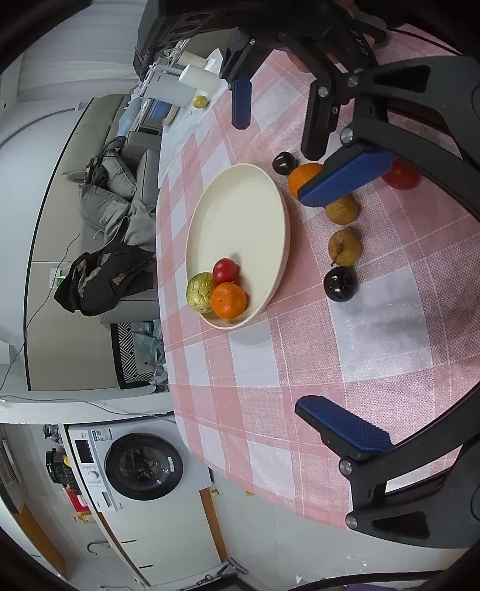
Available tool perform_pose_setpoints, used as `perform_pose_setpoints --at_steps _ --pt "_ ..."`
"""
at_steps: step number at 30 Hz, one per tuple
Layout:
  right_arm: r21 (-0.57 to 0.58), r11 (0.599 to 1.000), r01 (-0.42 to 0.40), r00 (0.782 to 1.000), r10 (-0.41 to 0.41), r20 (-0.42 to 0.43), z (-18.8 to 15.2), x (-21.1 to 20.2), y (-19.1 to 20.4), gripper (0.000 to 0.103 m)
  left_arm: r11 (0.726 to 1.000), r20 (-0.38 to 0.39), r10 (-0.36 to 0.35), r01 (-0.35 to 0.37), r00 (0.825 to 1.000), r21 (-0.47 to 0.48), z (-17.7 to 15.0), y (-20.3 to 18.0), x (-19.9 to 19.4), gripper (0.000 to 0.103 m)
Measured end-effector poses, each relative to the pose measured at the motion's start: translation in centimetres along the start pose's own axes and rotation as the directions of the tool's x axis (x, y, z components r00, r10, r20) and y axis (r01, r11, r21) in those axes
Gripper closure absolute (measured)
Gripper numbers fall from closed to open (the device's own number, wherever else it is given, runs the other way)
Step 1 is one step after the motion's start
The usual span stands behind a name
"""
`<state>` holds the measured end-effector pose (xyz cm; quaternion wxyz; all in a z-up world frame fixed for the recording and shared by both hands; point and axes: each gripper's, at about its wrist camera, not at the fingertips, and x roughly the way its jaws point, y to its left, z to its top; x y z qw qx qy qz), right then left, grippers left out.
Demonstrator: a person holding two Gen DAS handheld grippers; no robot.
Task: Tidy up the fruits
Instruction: 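Withdraw both open tools from the plate toward the remaining fruits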
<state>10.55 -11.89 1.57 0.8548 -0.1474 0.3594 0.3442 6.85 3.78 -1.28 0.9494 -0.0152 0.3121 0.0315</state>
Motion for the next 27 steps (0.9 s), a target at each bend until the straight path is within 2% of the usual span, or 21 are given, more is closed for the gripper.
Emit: perform_pose_setpoints --at_steps 8,14,18,22,27 --pt "0.032 0.999 0.042 0.998 -0.041 -0.041 -0.1 0.4 -1.9 0.000 1.000 -0.064 -0.003 0.003 0.998 0.011 -0.3 -0.1 1.4 0.001" --pt "0.047 0.995 0.086 0.994 -0.083 -0.069 -0.2 1.0 -2.9 0.000 1.000 -0.127 -0.015 0.012 0.992 -0.020 -0.7 0.4 2.9 0.001" --pt "0.053 0.993 0.102 0.991 -0.097 -0.097 -0.4 1.7 -3.3 0.000 0.999 -0.160 0.003 -0.009 0.987 -0.037 -1.0 0.9 3.8 0.001" --pt "0.056 0.993 0.107 0.990 -0.101 -0.101 -0.6 1.6 -3.6 0.000 0.996 -0.168 -0.009 -0.007 0.986 -0.094 -0.9 2.1 4.1 0.002" --pt "0.064 0.991 0.120 0.987 -0.112 -0.118 -0.8 1.8 -4.1 0.000 0.993 -0.177 0.023 -0.043 0.984 -0.113 -0.9 3.1 4.6 0.001"
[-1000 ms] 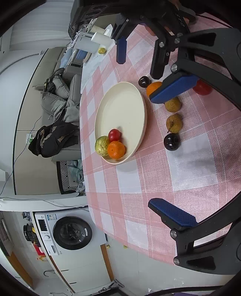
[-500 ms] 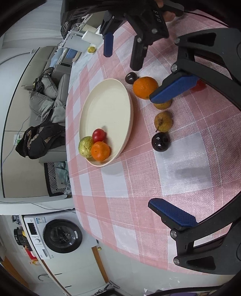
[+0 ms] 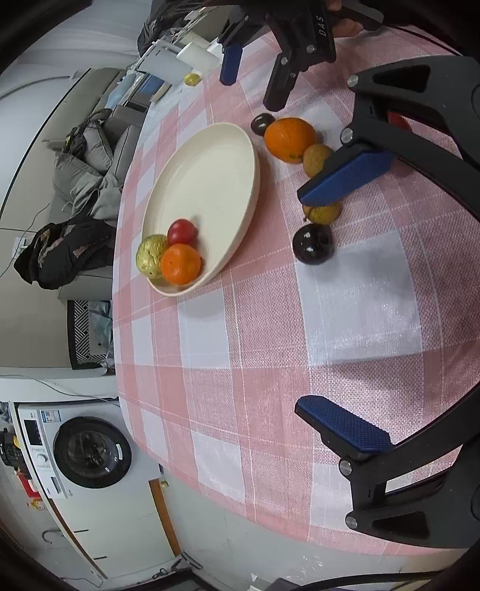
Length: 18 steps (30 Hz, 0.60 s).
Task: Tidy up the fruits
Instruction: 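Withdraw both open tools from the plate toward the remaining fruits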
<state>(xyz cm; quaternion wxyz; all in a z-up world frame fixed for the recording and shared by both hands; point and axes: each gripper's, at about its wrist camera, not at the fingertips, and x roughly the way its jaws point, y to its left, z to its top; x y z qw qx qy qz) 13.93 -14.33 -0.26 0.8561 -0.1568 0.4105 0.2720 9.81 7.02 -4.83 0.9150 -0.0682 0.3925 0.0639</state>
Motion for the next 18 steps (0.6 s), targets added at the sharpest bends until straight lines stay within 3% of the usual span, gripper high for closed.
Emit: perform_pose_setpoints --at_steps 18 --pt "0.024 0.999 0.021 0.995 -0.019 -0.093 -0.2 2.7 0.0 0.000 0.998 -0.059 0.046 -0.044 0.997 0.038 -0.3 -0.2 1.1 0.001"
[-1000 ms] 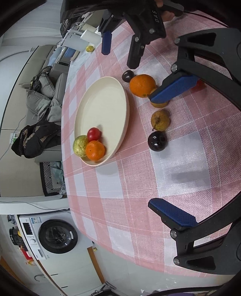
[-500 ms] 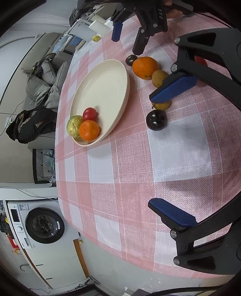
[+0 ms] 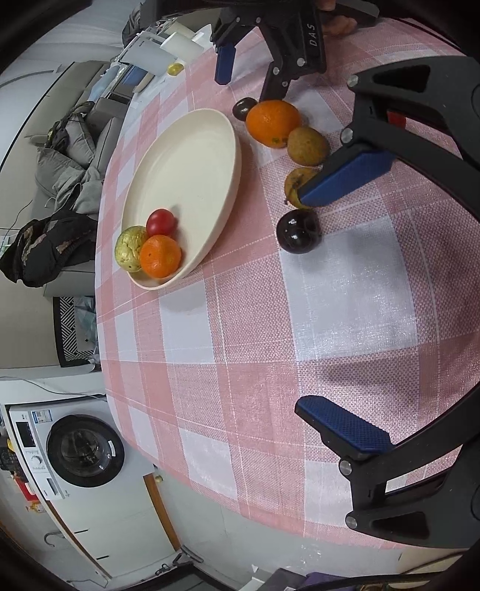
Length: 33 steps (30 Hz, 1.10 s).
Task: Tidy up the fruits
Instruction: 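Withdraw both open tools from the plate toward the remaining fruits, then close the left tool on a dark plum while the right tool grasps another plum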
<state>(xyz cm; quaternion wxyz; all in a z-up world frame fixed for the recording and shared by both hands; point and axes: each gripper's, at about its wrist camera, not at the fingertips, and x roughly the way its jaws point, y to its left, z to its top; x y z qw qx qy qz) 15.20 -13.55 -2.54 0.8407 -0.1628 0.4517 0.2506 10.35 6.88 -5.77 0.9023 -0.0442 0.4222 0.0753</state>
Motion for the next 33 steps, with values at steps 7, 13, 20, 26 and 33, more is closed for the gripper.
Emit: perform_pose_setpoints --at_steps 7,13,20,26,33 --pt "0.001 1.000 -0.005 1.000 0.005 0.002 0.1 0.1 -0.1 0.000 1.000 -0.010 0.003 -0.003 1.000 -0.022 0.3 0.5 0.5 0.001" --pt "0.006 1.000 -0.012 1.000 0.012 -0.005 0.4 0.2 0.1 0.000 1.000 -0.017 -0.011 0.011 1.000 -0.012 0.8 0.2 1.0 0.001" --pt "-0.024 0.998 -0.060 0.998 0.060 0.009 0.5 0.0 0.9 0.023 1.000 -0.026 -0.009 0.010 1.000 0.021 0.8 -0.6 1.2 0.002" --pt "-0.064 0.993 -0.095 0.995 0.097 0.028 0.3 -0.4 1.7 0.042 0.998 -0.023 -0.058 0.058 0.998 0.032 0.6 -1.0 1.0 0.008" --pt "-0.089 0.989 -0.115 0.992 0.119 0.039 0.1 -0.8 2.2 0.058 0.994 -0.037 -0.097 0.099 0.995 0.053 0.4 -1.5 1.1 0.035"
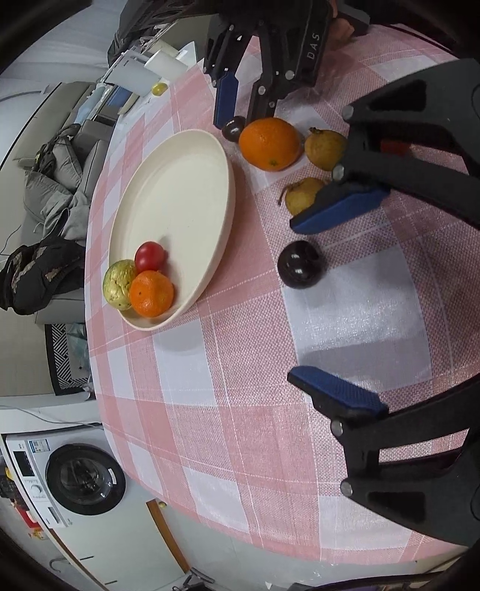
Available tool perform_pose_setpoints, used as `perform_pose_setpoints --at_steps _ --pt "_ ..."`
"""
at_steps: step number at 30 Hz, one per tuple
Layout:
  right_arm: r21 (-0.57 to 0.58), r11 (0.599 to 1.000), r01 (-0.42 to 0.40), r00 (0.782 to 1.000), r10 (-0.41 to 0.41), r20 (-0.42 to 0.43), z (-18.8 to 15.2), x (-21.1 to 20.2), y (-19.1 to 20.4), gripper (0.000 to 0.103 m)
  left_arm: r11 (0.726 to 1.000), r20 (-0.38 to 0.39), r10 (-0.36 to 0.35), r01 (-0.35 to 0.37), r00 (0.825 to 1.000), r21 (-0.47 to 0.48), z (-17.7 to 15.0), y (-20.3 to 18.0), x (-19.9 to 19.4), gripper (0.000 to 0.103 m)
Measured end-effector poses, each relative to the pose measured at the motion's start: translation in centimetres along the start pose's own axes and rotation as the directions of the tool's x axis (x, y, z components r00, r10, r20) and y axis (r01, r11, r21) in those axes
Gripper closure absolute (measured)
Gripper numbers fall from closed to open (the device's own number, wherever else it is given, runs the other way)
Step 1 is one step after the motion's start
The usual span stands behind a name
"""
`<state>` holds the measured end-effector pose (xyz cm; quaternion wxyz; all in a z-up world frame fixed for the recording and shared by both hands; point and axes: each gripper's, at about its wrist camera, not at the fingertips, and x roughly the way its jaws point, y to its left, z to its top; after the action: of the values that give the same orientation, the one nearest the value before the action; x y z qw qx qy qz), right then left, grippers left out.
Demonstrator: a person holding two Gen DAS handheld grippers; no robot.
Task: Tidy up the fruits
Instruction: 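Close the left tool on a dark plum while the right tool grasps another plum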
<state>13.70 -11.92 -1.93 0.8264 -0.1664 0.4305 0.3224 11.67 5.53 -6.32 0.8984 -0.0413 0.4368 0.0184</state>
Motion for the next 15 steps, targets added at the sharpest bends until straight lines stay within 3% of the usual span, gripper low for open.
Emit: perform_pose_setpoints --at_steps 3,5,10,15 --pt "-0.004 1.000 0.000 1.000 0.000 0.007 -0.07 -0.02 0.06 0.064 1.000 0.000 -0.026 0.026 1.000 0.004 -0.04 -0.13 -0.03 0.045" --pt "-0.012 1.000 -0.005 1.000 0.005 0.011 -0.07 -0.07 0.19 0.075 0.999 0.001 -0.040 0.040 0.999 0.006 -0.06 -0.19 -0.09 0.051" --pt "-0.020 1.000 -0.010 1.000 0.010 0.012 -0.11 -0.14 0.33 0.078 0.997 0.005 -0.081 0.081 0.997 0.017 -0.10 -0.43 -0.25 0.076" --pt "-0.010 1.000 -0.020 1.000 0.020 0.016 -0.18 -0.30 0.13 0.078 0.996 0.007 -0.086 0.085 0.996 0.035 -0.21 -0.87 -0.38 0.080"
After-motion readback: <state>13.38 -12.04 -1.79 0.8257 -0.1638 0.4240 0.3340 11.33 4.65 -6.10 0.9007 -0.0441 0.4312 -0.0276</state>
